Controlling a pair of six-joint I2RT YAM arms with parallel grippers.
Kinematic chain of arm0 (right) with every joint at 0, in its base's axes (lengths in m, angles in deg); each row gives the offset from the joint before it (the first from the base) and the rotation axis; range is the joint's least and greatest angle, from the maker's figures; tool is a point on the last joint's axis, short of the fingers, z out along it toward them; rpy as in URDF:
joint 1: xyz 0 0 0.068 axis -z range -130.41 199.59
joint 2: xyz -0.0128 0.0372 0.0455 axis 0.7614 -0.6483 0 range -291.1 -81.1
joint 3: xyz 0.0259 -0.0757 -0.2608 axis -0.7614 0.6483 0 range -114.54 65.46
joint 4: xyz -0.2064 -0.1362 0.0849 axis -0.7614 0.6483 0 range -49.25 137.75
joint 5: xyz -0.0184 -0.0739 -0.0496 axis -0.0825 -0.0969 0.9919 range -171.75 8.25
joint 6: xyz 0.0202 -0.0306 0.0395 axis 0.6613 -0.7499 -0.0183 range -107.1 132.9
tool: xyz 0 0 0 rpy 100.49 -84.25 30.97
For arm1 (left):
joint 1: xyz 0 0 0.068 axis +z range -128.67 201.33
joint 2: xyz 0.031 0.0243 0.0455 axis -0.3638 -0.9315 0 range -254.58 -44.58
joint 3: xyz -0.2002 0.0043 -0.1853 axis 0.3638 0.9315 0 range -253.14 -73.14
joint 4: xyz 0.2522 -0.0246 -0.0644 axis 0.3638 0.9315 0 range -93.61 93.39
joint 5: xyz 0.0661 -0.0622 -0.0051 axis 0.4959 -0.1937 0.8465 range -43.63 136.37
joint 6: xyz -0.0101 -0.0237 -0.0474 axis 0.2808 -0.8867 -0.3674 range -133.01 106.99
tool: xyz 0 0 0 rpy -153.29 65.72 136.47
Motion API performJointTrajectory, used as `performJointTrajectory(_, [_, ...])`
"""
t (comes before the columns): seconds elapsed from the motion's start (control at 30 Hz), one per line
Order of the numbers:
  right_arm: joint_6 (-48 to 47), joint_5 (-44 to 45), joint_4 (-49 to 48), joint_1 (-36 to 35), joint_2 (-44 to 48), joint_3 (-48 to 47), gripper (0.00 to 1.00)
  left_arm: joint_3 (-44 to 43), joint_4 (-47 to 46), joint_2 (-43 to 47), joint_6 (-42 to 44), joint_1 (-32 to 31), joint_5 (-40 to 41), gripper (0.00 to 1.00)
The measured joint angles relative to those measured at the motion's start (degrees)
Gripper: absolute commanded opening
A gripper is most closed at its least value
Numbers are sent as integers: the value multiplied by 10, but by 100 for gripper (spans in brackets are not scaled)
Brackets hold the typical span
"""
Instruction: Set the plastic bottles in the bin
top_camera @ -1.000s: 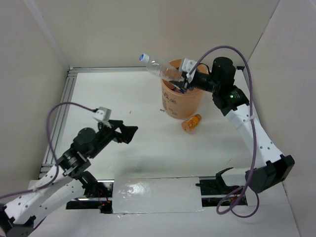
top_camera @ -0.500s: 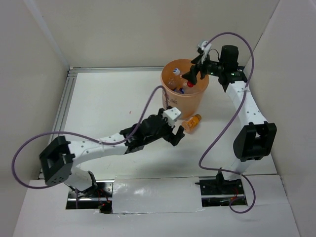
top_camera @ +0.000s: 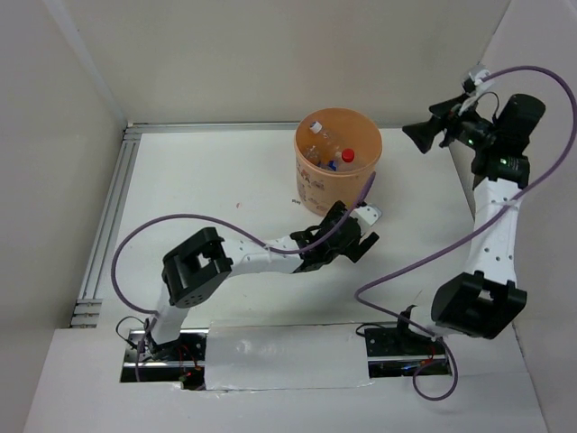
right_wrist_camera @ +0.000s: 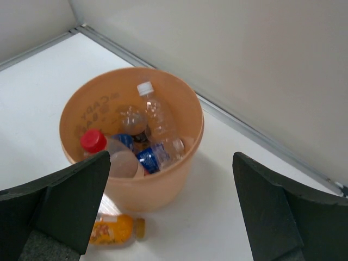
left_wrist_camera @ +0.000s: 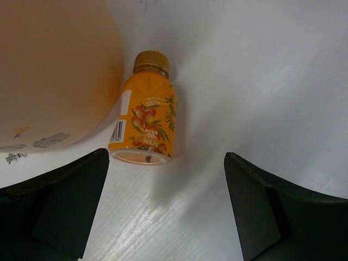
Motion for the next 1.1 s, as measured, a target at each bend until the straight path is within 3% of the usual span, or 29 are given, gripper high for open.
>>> performJointTrajectory(0.33, [-72, -106, 92, 159, 33, 83, 100, -122, 34, -119, 45, -2, 98, 100])
performJointTrajectory(0.53, [-142, -142, 163, 178, 34, 94, 100, -126, 75, -154, 44, -2, 97, 88])
performJointTrajectory(0.57, [-151, -146, 170, 178, 34, 99, 100, -121, 74, -155, 42, -2, 95, 85])
performJointTrajectory(0.73, [-220, -158, 228, 178, 34, 117, 98, -83, 52, -137, 30, -2, 81, 44])
performJointTrajectory(0.77, [-236, -160, 241, 178, 34, 120, 96, -71, 50, -128, 27, -2, 79, 42])
performJointTrajectory(0.83, [-271, -162, 268, 176, 34, 124, 96, -46, 50, -108, 19, -2, 71, 28])
performJointTrajectory(0.87, [-288, -162, 278, 176, 35, 130, 96, -36, 52, -97, 14, -2, 66, 11])
performJointTrajectory(1.1, [-370, -156, 328, 170, 35, 161, 95, 19, 68, 19, -5, -8, 30, 0])
